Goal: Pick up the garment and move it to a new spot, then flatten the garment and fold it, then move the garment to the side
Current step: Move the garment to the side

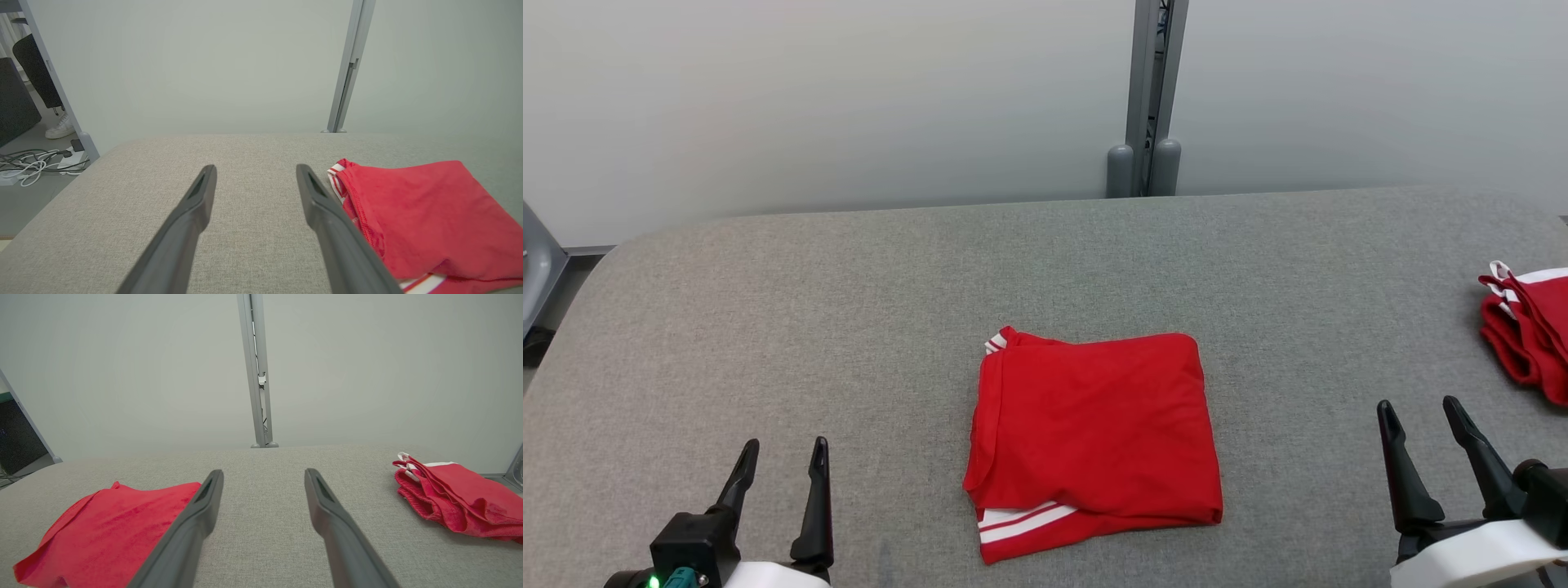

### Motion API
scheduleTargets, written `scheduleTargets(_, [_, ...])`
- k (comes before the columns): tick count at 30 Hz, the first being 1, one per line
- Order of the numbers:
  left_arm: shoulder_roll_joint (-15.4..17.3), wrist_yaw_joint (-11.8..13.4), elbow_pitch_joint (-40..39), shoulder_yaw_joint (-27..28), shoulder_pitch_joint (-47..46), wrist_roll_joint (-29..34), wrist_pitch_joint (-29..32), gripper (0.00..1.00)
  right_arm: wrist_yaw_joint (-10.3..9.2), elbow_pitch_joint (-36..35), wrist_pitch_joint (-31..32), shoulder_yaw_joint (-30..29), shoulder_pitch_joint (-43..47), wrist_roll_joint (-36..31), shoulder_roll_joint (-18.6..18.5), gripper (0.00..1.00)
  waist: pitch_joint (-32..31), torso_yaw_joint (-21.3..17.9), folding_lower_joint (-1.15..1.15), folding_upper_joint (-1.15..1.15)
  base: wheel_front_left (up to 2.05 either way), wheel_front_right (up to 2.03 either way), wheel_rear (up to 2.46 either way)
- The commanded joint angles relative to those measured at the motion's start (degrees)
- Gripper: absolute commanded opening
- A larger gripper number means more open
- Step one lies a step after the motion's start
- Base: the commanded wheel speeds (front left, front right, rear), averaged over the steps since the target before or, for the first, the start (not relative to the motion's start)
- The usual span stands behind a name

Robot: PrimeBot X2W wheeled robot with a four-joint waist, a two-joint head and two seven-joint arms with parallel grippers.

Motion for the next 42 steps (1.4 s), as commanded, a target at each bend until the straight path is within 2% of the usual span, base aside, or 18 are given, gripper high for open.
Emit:
scheduleTargets(1, [0.2, 0.3, -0.2, 0.1, -0.4, -0.1, 0.0, 1.0, 0.01, 0.1, 0.0, 0.0, -0.2, -0.2, -0.1, 1.0, 0.0, 0.0, 0.0, 0.0, 0.0, 0.0, 0.0])
scheduleTargets(13, [0.5, 0.8, -1.1, -0.2, -0.4, -0.3, 0.2, 1.0, 0.01, 0.8, -0.3, -0.3, -0.8, 0.1, 0.0, 1.0, 0.4, -0.2, 0.0, 0.0, 0.0, 0.0, 0.0])
scheduleTargets(18, [0.5, 0.3, -2.0, -0.8, -2.7, 0.1, 0.1, 1.0, 0.01, 2.0, 0.2, 0.5, -2.8, 0.4, -0.7, 1.0, 2.9, 1.1, 0.0, 0.0, 0.0, 0.0, 0.0])
scheduleTargets(28, [-2.0, -1.6, 0.4, -3.0, -9.8, 0.0, -2.5, 1.0, 0.01, 15.5, -0.1, 9.7, -11.9, 2.5, -1.9, 1.0, 10.6, 7.6, 0.0, 0.0, 0.0, 0.0, 0.0])
scheduleTargets(36, [-3.7, -3.2, 4.7, -3.6, -14.3, -0.5, -5.3, 1.0, 0.01, 26.4, 1.0, 13.1, -16.6, 4.1, -2.0, 1.0, 13.7, 11.0, 0.0, 0.0, 0.0, 0.0, 0.0])
scheduleTargets(37, [-3.8, -3.4, 5.2, -3.6, -14.6, -0.5, -5.5, 1.0, 0.01, 27.6, 1.5, 13.5, -16.8, 4.5, -2.1, 0.81, 13.7, 11.1, 0.0, 0.0, 0.0, 0.0, 0.0])
scheduleTargets(39, [-3.9, -3.5, 5.9, -3.5, -14.9, -0.6, -6.0, 1.0, 0.01, 29.4, 2.1, 14.1, -16.9, 5.1, -2.1, 0.1, 13.8, 11.1, 0.0, 0.0, 0.0, 0.0, 0.0])
scheduleTargets(40, [-3.9, -3.6, 6.3, -3.4, -15.1, -0.7, -6.1, 1.0, 0.01, 30.1, 2.2, 14.4, -17.2, 5.5, -2.1, 0.0, 13.8, 11.1, 0.0, 0.0, 0.0, 0.0, 0.0])
scheduleTargets(42, [-3.7, -3.6, 6.9, -3.1, -15.3, -0.7, -6.5, 1.0, 0.0, 30.5, 1.6, 15.3, -17.7, 5.9, -2.3, 0.0, 13.6, 10.6, 0.0, 0.0, 0.0, 0.0, 0.0])
